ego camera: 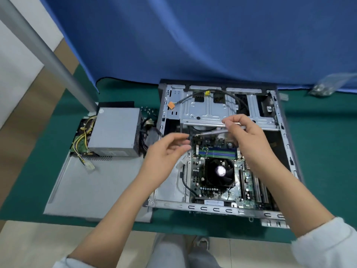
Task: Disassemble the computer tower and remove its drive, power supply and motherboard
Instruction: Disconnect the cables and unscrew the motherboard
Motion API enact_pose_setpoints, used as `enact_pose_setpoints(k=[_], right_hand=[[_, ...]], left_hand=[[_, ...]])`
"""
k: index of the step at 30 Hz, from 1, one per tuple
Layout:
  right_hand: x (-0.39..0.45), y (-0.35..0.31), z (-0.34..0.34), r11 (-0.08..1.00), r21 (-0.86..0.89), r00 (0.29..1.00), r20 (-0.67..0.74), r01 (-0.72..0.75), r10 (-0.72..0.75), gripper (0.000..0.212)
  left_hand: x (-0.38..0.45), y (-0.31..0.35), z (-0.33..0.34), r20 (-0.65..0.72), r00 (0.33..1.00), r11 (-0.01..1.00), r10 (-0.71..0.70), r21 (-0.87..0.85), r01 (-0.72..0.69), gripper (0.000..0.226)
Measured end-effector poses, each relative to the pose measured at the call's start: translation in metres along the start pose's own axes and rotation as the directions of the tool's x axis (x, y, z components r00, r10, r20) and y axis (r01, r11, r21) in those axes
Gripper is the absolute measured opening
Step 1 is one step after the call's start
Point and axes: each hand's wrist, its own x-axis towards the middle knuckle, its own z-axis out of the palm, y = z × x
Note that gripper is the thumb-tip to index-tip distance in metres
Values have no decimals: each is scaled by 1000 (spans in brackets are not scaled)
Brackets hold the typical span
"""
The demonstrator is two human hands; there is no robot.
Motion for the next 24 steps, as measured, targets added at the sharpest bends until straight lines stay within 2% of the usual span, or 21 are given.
enact_pose_setpoints(k=[3, 11, 18, 24], right_hand=[[-6, -18, 2, 999, 49, 999, 31, -13, 12, 15], [1, -48, 39, 997, 79, 997, 71, 3, -8, 15], [18, -55, 72, 998, 67, 993, 115, -6, -2, 19], [34, -58, 99, 998, 64, 995, 98, -20, 13, 16]], left_hand=[[-1, 12, 0, -12, 998, 976, -60, -210, 56, 23], [8, 27, -25, -61, 983, 866, -171, -485, 120, 13], [24, 14, -58, -33, 984, 818, -175, -560, 127, 14], [38, -1, -85, 79, 987, 763, -143, -626, 161, 21]])
